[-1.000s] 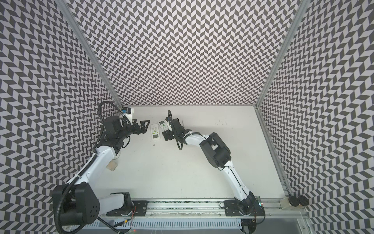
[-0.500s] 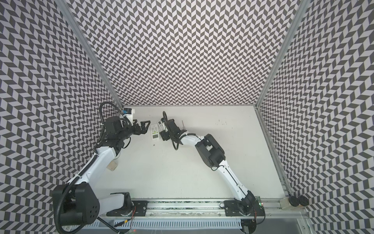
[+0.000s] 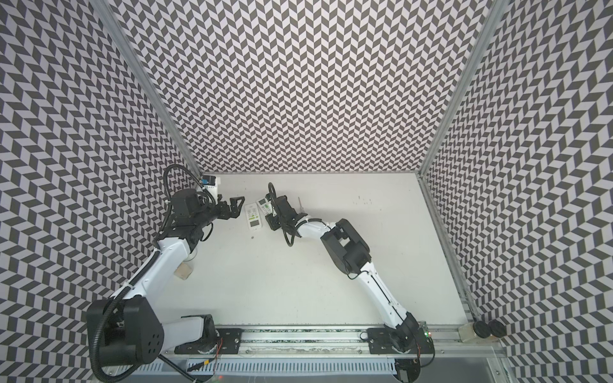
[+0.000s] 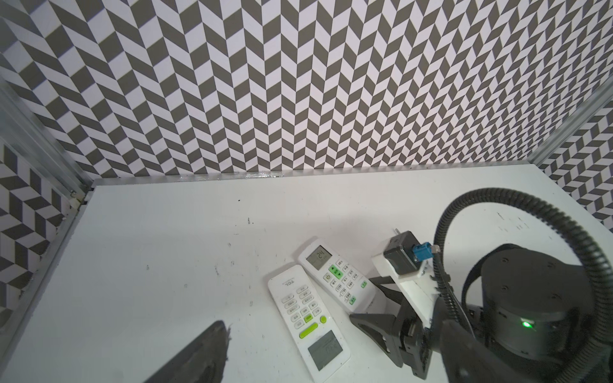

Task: Unload the batteries from the remote control
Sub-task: 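Grasp the larger remote's end with the right gripper and lift it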

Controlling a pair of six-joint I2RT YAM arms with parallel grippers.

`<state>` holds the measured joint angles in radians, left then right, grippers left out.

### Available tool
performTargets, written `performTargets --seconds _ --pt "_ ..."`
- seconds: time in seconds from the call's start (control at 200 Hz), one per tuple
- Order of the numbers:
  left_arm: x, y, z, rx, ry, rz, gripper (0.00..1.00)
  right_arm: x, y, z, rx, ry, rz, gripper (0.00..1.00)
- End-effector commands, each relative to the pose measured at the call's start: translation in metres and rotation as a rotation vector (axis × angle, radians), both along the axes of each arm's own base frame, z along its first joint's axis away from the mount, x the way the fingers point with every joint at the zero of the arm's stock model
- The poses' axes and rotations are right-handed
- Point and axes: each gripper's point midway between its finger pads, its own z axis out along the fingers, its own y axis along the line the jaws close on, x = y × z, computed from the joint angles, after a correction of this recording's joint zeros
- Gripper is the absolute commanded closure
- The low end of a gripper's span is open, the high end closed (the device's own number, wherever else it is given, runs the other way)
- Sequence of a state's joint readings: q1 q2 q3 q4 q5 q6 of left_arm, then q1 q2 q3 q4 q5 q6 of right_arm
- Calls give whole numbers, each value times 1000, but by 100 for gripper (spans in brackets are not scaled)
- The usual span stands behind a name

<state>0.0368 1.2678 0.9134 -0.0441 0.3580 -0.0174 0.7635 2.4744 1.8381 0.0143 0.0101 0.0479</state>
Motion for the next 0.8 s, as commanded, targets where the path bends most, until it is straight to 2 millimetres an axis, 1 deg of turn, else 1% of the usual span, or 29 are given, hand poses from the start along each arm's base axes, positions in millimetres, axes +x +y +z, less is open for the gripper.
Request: performTargets --seconds 0.0,0.12,0.185,0.28,0.365,0.386,0.416,0.426,0.521,0.586,0.631,0.656,0.676,0.716,0.791 --pt "6 2 16 44 -32 9 0 0 -8 51 68 -80 -3 53" --pt "7 -1 26 53 -28 -10 0 -8 -12 76 99 -92 16 53" --pt "8 -1 28 67 -34 -16 0 -16 -16 88 117 -97 30 54" --pt "10 -5 32 107 -47 -34 0 -37 -23 94 151 -76 69 55" --pt "9 -17 41 172 -68 -109 0 -60 -32 99 160 -42 115 56" --pt "9 -20 42 186 -71 -123 0 -66 -35 100 159 -35 130 58" --pt "9 -23 45 208 -82 -148 0 -76 -40 102 167 -28 153 59" --pt "9 -24 45 214 -85 -157 0 -80 -42 100 165 -22 161 59" --pt "13 -32 51 290 -121 -231 0 -108 -58 102 199 4 223 60" --pt "19 -37 62 336 -160 -244 0 -125 -72 103 224 47 277 61" --pt "21 -45 70 348 -179 -289 0 -138 -83 104 238 77 328 62" --pt "21 -52 72 352 -183 -330 0 -142 -91 106 253 87 337 65" --pt "20 -57 76 358 -192 -360 0 -144 -97 106 263 96 339 65" --pt "18 -69 80 367 -208 -429 0 -147 -112 111 299 100 333 66" --pt "8 -90 89 403 -262 -566 0 -149 -136 123 372 91 330 66"
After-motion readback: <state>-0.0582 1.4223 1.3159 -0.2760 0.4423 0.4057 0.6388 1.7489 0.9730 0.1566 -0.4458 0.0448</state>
